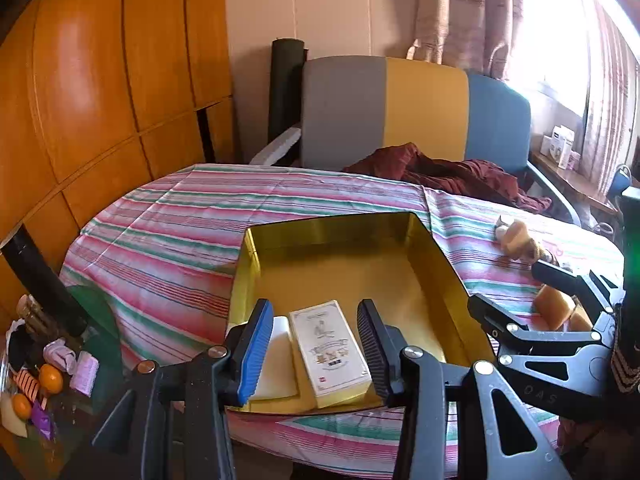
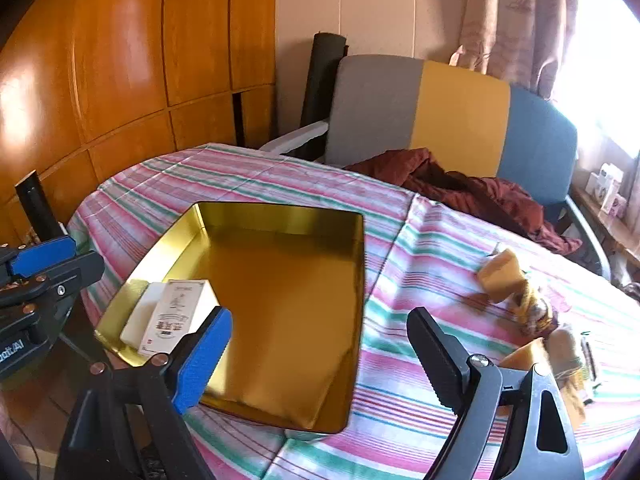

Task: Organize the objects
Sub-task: 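Open both tools and withdraw them from the tray toward the item pile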

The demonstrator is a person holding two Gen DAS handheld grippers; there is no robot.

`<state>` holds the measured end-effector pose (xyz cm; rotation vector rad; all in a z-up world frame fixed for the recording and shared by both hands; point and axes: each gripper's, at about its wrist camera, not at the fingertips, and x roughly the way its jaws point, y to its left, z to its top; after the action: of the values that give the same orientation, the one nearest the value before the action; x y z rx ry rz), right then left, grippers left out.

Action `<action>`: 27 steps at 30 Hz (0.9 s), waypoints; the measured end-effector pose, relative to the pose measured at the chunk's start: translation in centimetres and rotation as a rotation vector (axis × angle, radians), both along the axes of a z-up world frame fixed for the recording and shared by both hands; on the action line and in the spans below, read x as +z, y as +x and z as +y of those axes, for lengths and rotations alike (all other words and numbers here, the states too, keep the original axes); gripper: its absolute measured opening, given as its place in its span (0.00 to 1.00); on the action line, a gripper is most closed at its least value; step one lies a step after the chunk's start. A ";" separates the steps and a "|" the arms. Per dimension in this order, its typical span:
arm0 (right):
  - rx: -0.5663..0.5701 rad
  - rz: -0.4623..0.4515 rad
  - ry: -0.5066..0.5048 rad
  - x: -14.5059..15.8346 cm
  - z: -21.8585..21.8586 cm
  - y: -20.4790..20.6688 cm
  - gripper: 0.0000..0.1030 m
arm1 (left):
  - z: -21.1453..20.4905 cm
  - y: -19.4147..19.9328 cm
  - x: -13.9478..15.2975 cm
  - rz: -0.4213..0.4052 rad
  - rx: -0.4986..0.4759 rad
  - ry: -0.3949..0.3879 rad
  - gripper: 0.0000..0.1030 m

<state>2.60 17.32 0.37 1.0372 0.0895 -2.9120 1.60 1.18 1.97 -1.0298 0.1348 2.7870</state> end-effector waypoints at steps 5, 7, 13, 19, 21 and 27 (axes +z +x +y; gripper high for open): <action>-0.040 -0.008 -0.002 -0.3 1.5 0.0 0.88 | 1.6 -0.1 0.0 -0.009 -0.047 -0.004 0.43; -0.063 -0.020 0.000 -0.7 2.4 0.0 0.88 | 2.4 -0.3 -0.1 -0.019 -0.075 0.000 0.43; -0.166 -0.077 -0.010 -2.6 6.6 0.7 0.88 | 5.1 -1.1 -0.5 -0.049 -0.162 0.008 0.43; -0.299 -0.135 -0.039 -4.2 13.2 2.0 0.88 | 8.5 -2.2 -1.1 -0.095 -0.257 0.022 0.43; -0.343 -0.146 -0.051 -4.5 15.4 2.5 0.88 | 9.5 -2.6 -1.4 -0.114 -0.279 0.020 0.43; -0.477 -0.166 -0.068 -4.3 23.0 3.4 0.88 | 12.8 -3.7 -2.3 -0.168 -0.359 0.022 0.43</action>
<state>5.98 40.30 -3.91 1.4580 -0.3022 -3.1816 -2.08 13.99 -0.29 -1.1053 0.2403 2.3677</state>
